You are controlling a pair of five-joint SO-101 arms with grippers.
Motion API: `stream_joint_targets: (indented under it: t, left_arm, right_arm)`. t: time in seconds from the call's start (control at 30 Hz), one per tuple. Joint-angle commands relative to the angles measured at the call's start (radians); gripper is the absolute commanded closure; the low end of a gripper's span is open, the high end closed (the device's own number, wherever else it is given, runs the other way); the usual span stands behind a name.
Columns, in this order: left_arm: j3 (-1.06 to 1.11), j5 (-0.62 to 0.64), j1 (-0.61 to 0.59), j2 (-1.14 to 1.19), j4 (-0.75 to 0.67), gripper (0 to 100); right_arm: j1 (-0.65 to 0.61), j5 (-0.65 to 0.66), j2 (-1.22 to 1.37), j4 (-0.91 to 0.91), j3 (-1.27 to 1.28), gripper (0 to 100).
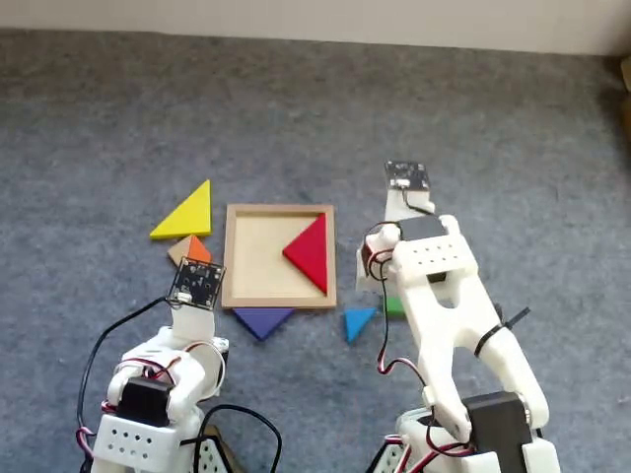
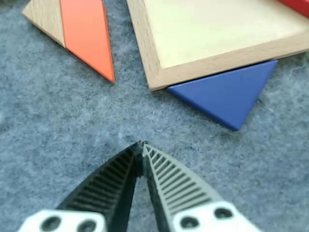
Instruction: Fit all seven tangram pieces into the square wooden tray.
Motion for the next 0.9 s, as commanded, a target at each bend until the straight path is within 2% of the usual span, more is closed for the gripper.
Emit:
stream_joint_targets:
  t: [0.0, 0.23, 0.47, 0.67, 0.87]
  left_arm:
    - [0.019, 0.006, 0.021, -0.016, 0.008, 99]
    - [0.019, 0.006, 0.021, -0.016, 0.008, 99]
    - [0.019, 0.006, 0.021, -0.016, 0.008, 99]
    - [0.019, 0.006, 0.021, -0.016, 0.008, 99]
    - [0.019, 0.006, 0.021, -0.016, 0.008, 99]
  right_arm:
    - [0.015, 0.006, -0.045, -0.007, -0.008, 81.0]
    - [0.015, 0.005, -0.039, -0.016, -0.001, 81.0]
    - [0.028, 0.005, -0.013, -0.157, 0.064, 81.0]
    - [0.11, 0.009, 0.111, -0.182, 0.07, 81.0]
    - [0.096, 0.008, 0.219, -0.183, 0.042, 81.0]
